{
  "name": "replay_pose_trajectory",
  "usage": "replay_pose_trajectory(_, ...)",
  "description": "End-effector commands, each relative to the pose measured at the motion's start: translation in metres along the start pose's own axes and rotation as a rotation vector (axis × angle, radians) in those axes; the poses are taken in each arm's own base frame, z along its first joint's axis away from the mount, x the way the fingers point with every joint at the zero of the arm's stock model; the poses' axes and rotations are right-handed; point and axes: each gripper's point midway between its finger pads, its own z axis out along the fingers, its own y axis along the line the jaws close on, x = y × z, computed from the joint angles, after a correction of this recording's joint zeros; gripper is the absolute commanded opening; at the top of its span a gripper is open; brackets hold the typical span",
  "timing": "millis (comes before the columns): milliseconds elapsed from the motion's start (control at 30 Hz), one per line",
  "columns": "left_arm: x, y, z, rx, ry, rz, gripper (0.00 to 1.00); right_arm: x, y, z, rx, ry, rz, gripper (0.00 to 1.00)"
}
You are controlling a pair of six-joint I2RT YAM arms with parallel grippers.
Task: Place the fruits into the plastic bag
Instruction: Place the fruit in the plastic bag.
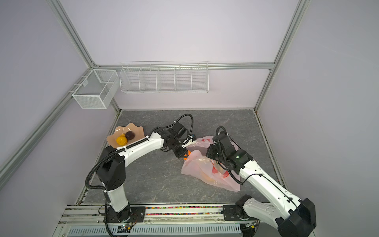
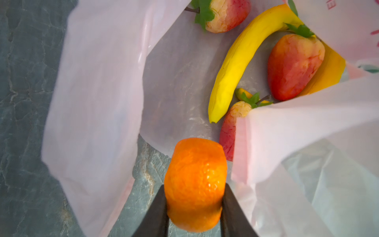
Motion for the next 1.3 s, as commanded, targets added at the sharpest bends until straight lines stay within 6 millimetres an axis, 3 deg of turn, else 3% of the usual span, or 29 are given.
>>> replay_pose_trajectory(0, -0.008, -0.006, 0.002, 0.036, -0.001, 0.026, 0.21, -0.005, 0.005, -0.004, -0.006, -0.013, -0.003, 0.06)
replay_pose_trajectory(200, -0.023, -0.017, 0.008, 0.086, -0.029, 0.02, 0.21, -0.005, 0.004, -0.004, -0.006, -0.013, -0.003, 0.06)
replay_pose_trajectory(767, -0.063, -0.086, 0.034, 0.423, -0.098, -0.164, 0.28, -0.003, 0.005, -0.001, -0.017, -0.013, 0.006, 0.06)
replay_pose_trajectory(833, -0.065, -0.093, 0.039, 0.474, -0.087, -0.198, 0.34, -0.003, 0.005, -0.001, -0.019, -0.014, 0.005, 0.06)
replay_pose_trajectory(967, -0.064, -0.098, 0.043, 0.497, -0.088, -0.227, 0.6, -0.004, 0.006, -0.002, -0.021, -0.014, 0.006, 0.06)
replay_pose_trajectory(1267, -0.069, -0.085, 0.024, 0.455, -0.14, -0.299, 0.76, -0.003, 0.004, -0.001, -0.019, -0.015, 0.007, 0.06)
